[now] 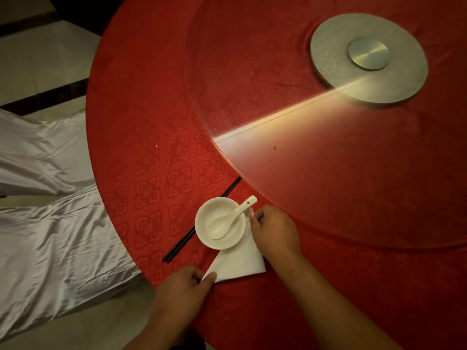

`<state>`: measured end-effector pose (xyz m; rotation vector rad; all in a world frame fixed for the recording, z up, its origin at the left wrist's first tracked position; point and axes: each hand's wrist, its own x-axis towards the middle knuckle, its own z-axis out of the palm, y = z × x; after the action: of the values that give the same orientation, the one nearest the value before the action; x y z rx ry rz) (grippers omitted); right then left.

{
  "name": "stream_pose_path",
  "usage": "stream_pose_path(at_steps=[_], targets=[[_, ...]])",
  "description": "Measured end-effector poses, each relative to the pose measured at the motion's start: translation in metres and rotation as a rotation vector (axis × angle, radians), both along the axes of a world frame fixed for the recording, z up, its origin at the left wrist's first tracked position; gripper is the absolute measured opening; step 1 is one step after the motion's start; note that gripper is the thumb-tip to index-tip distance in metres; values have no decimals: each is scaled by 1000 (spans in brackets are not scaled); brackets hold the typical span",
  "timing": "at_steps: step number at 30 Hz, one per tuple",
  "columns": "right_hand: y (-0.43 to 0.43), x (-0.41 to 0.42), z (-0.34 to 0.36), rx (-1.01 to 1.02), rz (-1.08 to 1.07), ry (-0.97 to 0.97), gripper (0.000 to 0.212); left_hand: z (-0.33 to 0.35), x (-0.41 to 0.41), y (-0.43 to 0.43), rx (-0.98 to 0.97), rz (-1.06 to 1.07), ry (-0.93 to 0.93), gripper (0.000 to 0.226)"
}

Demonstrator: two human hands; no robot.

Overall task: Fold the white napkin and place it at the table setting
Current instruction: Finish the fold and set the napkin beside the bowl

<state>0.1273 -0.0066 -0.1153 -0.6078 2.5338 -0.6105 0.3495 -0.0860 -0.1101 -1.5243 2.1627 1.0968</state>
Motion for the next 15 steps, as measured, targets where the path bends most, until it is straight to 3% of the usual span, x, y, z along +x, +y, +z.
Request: stream_pose_path(at_steps=[15], targets=[[5, 7, -3, -40, 16, 20, 27, -4, 1, -1, -184, -225, 26, 39]])
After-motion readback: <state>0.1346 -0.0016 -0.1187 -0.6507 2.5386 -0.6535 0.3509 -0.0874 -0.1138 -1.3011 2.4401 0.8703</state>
